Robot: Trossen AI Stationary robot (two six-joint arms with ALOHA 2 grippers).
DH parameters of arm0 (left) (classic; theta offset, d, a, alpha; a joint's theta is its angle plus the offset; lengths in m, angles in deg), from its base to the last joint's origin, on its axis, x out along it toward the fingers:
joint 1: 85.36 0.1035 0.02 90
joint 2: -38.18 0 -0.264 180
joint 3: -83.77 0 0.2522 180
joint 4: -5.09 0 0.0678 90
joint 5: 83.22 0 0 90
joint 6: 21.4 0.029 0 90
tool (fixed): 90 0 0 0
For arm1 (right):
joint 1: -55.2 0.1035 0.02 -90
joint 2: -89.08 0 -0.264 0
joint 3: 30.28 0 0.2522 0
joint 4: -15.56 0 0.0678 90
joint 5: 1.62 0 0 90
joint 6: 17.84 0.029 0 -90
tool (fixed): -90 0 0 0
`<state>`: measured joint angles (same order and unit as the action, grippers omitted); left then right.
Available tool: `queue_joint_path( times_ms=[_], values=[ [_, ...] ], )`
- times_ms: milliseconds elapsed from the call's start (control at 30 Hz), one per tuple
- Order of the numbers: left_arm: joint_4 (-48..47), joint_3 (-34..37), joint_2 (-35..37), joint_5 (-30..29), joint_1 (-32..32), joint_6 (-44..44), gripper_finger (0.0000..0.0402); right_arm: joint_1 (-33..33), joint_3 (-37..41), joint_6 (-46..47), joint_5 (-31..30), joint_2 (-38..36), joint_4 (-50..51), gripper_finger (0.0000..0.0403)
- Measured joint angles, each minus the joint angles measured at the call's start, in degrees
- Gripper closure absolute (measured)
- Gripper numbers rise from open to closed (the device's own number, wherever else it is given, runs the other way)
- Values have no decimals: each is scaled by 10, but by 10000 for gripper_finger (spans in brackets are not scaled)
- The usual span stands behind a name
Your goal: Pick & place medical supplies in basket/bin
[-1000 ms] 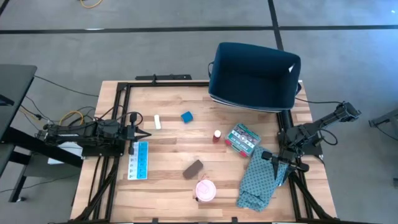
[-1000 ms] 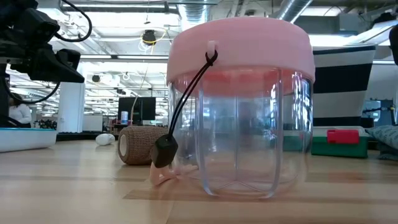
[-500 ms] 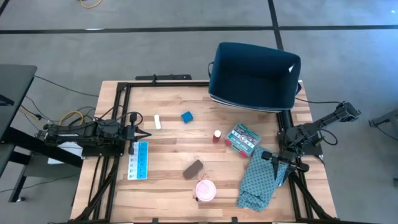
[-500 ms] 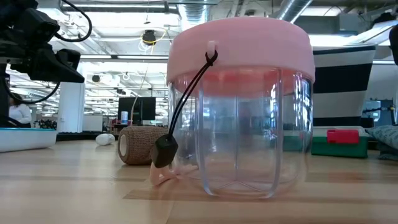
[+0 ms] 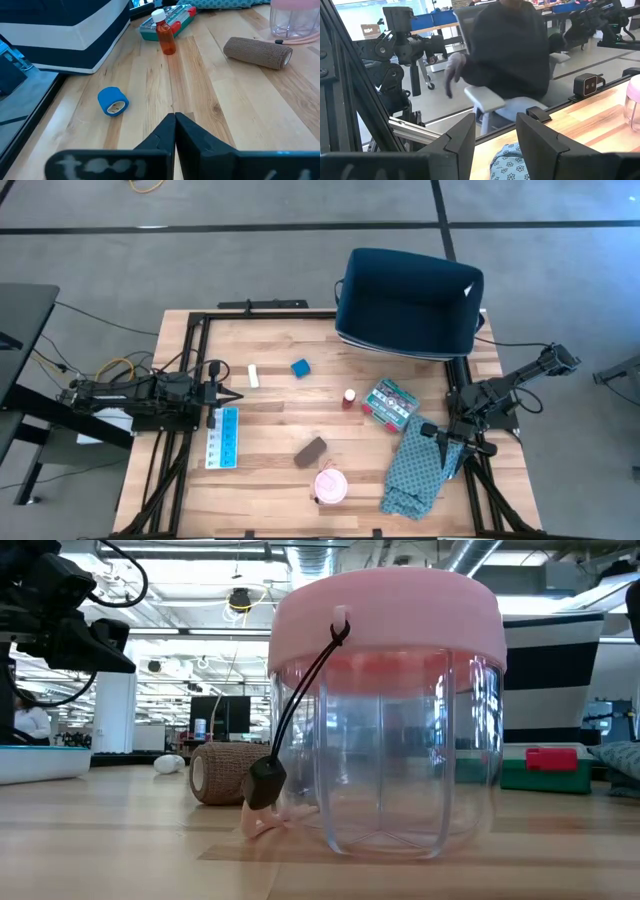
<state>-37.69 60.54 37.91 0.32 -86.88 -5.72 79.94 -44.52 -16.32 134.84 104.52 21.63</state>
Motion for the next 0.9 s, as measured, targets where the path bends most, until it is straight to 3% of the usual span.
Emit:
queue_joint_path(
  times_ms=[233, 500, 733, 900],
  values=[
    [3, 0, 0, -32, 0, 36, 401, 0, 0, 7, 0, 0, 4, 268],
    [15, 0, 0, -74, 0, 29, 401, 0, 0, 191, 38, 0, 17, 270],
    [34, 3, 0, -47, 0, 60, 401, 0, 0, 313, 32, -1, 16, 269],
    [232, 42, 0, 53, 0, -79, 401, 0, -1, 301, 25, -1, 17, 269]
  ],
)
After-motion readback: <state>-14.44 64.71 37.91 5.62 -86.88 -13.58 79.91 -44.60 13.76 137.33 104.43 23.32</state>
